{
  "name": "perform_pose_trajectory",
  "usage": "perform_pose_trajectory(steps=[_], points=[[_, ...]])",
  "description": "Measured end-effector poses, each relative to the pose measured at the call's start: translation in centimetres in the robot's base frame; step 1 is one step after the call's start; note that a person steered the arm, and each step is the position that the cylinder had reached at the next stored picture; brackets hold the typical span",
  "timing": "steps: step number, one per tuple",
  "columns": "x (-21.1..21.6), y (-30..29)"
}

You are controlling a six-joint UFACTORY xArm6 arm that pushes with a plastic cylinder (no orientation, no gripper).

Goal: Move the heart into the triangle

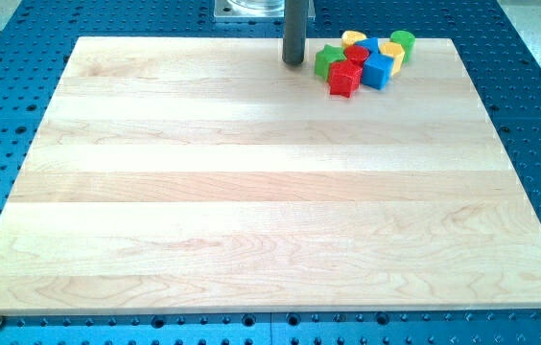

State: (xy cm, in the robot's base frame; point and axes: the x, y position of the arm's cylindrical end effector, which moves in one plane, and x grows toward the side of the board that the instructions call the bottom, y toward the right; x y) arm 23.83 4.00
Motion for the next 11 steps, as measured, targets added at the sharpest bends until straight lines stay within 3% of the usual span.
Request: perform_pose_trajectory(steps=[1,3,5,7,10,11], points=[[0.0,0.3],[-4.6,0.9],[-4.6,12.1],[-4.6,12.3],[-4.0,18.9],[-1.8,15.8]])
